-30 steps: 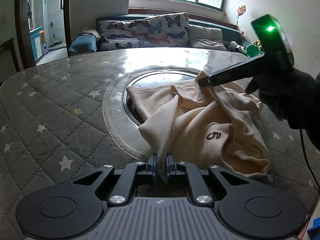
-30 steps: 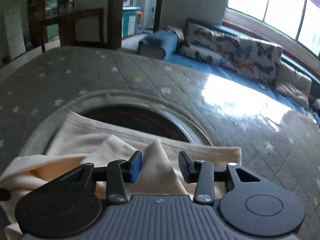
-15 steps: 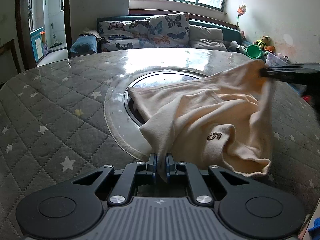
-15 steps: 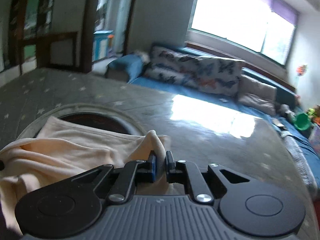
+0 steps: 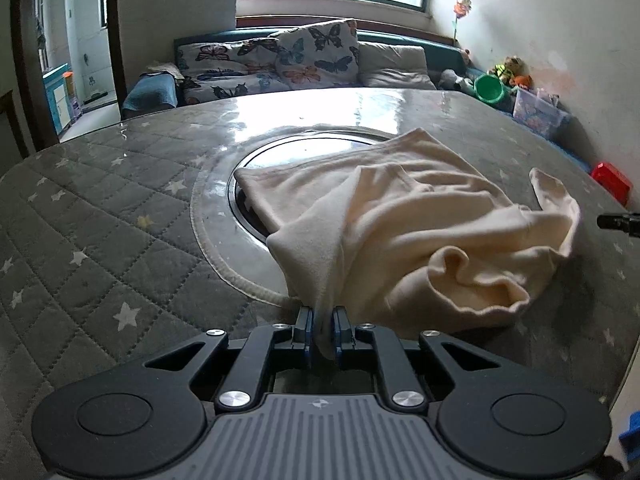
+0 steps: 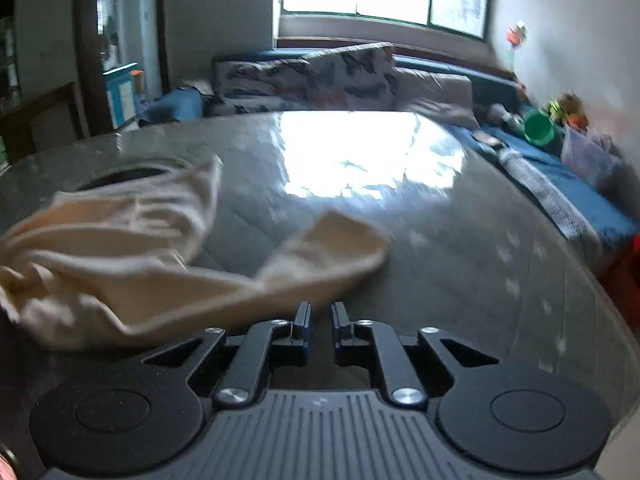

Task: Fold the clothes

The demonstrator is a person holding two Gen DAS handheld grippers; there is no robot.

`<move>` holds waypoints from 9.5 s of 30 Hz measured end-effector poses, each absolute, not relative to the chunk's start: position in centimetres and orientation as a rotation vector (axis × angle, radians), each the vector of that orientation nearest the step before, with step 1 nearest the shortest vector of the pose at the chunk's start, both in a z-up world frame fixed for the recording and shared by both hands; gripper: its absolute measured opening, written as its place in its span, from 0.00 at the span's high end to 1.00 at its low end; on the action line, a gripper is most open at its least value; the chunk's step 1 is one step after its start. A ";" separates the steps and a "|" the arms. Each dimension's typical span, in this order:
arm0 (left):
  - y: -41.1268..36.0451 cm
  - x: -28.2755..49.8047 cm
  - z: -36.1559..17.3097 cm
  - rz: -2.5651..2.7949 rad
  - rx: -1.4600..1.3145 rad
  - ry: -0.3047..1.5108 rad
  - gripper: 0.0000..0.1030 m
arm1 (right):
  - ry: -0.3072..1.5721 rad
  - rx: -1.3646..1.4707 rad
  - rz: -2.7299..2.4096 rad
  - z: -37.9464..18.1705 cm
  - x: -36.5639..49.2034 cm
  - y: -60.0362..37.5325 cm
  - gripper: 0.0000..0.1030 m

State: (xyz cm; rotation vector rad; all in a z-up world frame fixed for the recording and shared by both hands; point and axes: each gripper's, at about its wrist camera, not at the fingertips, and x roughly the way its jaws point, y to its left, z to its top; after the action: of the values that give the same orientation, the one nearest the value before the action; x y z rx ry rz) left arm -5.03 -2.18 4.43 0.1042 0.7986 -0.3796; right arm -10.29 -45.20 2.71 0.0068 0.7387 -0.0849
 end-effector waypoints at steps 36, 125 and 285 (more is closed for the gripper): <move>-9.6 7.9 4.1 -0.439 0.189 0.823 0.96 | 0.695 -0.007 0.082 0.9 -5.9 -41.1 0.56; -7.1 -14.0 5.5 -0.918 0.484 0.382 0.89 | 0.717 -0.490 0.589 3.2 -12.6 -32.8 0.86; 11.6 -11.2 6.8 0.062 -0.015 0.662 0.53 | 0.626 -0.524 0.930 4.0 -7.2 -16.6 0.67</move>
State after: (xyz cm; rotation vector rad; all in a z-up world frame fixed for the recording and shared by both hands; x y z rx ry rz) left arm -11.19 11.60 6.76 -0.0149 0.6624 0.0623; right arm -7.19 -16.63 4.02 -0.5241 0.6264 0.9301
